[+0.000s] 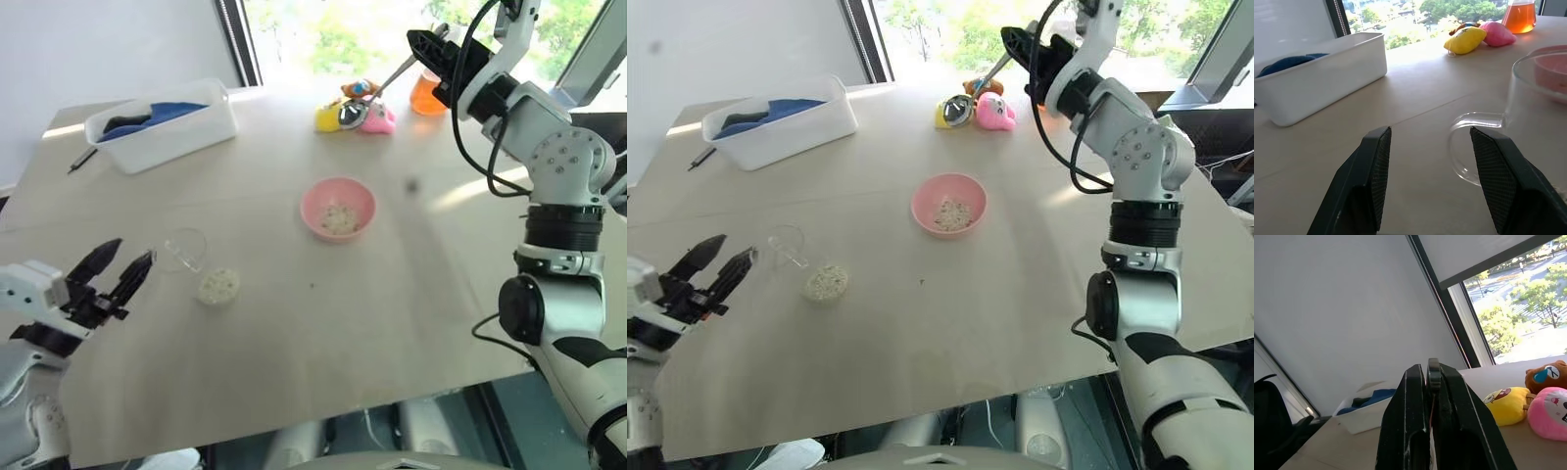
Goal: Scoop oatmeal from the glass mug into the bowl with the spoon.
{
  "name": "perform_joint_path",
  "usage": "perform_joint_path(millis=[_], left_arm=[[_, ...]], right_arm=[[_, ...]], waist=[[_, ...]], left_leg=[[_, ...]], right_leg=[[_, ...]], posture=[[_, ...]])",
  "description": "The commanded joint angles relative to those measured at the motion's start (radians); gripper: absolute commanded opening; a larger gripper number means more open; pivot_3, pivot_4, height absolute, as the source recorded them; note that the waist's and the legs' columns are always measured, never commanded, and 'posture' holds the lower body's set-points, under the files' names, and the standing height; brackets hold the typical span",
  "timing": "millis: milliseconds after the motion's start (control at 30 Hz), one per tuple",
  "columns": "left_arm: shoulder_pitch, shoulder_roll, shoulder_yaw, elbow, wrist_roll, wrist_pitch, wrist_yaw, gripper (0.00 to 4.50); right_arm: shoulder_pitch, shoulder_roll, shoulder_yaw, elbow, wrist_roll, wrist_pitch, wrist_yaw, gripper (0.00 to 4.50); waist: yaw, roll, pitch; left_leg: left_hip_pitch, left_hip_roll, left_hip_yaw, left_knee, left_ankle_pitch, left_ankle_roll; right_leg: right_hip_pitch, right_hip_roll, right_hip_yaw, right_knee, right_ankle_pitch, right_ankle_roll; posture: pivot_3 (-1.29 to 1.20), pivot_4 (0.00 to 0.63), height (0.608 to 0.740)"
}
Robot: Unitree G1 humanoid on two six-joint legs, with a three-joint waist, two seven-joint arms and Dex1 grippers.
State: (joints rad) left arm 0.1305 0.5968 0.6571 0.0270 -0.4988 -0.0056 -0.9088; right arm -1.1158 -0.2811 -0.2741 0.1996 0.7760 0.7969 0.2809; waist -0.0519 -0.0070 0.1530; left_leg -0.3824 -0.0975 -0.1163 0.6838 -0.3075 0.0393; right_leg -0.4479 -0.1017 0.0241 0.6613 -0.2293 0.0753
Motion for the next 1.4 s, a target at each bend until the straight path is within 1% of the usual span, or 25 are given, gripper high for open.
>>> perform_joint_path(millis=[33,333,500,867,1100,1400], left_arm=[[-0.021,0.038,-0.009,0.044,0.011,-0.041,-0.018,2.69],[-0.144,0.093,-0.1,0.214,0.021,-0.061,-0.079,2.69],[-0.169,0.099,-0.143,0.25,0.035,-0.064,-0.096,2.69],[-0.287,0.106,-0.211,0.367,0.074,-0.091,-0.092,2.69],[-0.319,0.1,-0.237,0.407,0.087,-0.107,-0.096,2.69],[-0.326,0.094,-0.244,0.432,0.089,-0.13,-0.098,2.69]], right_arm=[[-0.003,-0.015,-0.029,-0.074,0.02,0.007,-0.015,0.0],[0.023,-0.001,-0.038,-0.119,0.035,0.037,-0.052,0.0],[0.022,0.0,-0.04,-0.12,0.036,0.038,-0.056,0.0],[0.04,0.021,-0.043,-0.144,0.044,0.04,-0.078,0.0],[0.051,0.024,-0.045,-0.158,0.043,0.041,-0.087,0.0],[0.058,0.025,-0.043,-0.165,0.045,0.042,-0.091,0.0]], waist=[[-0.001,0.0,0.0],[0.004,0.0,0.0],[0.002,0.0,0.0],[-0.004,0.0,0.0],[-0.017,0.0,0.0],[-0.017,0.0,0.0]], left_leg=[[0.0,0.0,0.0,0.0,0.0,0.0],[0.0,0.0,0.0,0.001,0.0,0.0],[0.0,0.0,0.0,0.0,0.0,0.0],[0.0,0.0,0.0,0.001,0.0,0.0],[0.0,0.0,-0.001,0.001,0.0,0.0],[0.0,0.0,-0.001,0.001,0.0,0.0]], right_leg=[[0.0,0.0,0.0,0.0,0.0,0.0],[0.0,0.0,0.0,0.001,0.0,0.0],[0.0,0.0,0.0,0.0,0.0,0.0],[0.0,0.0,0.0,0.001,0.0,0.0],[0.0,-0.001,0.0,0.001,0.0,0.0],[0.0,-0.001,0.0,0.001,0.0,0.0]], posture=[[0.0,0.15,0.74],[0.0,0.15,0.74],[0.0,0.15,0.74],[0.0,0.15,0.74],[0.0,0.15,0.74],[0.0,0.15,0.74]])
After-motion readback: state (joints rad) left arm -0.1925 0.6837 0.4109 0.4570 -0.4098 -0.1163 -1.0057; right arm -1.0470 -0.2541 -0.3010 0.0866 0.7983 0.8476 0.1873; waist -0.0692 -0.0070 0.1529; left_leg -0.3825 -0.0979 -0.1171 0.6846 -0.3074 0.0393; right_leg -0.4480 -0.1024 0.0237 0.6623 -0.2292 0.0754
